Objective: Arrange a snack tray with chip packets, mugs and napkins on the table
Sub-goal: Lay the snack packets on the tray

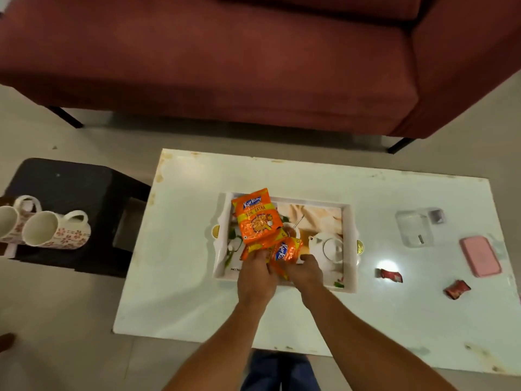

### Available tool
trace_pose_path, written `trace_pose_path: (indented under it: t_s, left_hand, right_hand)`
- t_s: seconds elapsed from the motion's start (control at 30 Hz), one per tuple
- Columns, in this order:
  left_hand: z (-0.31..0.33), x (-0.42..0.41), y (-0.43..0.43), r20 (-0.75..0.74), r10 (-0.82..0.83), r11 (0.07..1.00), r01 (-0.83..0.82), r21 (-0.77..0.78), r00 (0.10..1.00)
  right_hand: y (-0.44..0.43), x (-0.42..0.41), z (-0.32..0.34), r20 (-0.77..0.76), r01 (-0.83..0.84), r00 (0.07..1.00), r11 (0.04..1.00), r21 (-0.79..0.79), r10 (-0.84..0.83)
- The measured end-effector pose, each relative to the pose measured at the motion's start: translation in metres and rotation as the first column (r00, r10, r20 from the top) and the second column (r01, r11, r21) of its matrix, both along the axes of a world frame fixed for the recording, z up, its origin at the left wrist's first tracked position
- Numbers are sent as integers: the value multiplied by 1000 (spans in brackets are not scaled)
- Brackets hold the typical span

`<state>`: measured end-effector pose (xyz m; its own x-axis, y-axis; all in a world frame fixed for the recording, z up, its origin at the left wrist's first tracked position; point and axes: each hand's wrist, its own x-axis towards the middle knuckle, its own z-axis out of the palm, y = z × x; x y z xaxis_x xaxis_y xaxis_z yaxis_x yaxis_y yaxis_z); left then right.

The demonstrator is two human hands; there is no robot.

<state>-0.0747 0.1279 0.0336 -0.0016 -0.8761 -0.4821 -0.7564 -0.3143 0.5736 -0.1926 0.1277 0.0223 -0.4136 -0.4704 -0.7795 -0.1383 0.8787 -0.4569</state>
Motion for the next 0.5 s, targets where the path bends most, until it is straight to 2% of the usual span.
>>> trace_pose_path:
  t_s: [0.07,0.17,0.27,0.37,0.5]
  left_hand:
    - [-12,-1,5,81,-3,997,10,-78,997]
    - [-19,-4,5,197,63,983,-26,-183,978]
    - [-20,-8,0,204,176,965,-127,-229,963]
    - [-18,-23,-1,74,187,970,-172,-171,980]
    - [-1,-76,-3,-192,173,985,-170,32,966]
  right_hand:
    - [-6,6,-10,8,-14,1000,1000,-16,15]
    - [-11,10,-22,106,20,994,999,-50,-15]
    - [-12,0,-23,168,53,985,993,-103,-35]
    - [-9,-26,-10,163,113,983,981,-158,-87]
    - [0,-83,19,49,172,985,953,-252,-165]
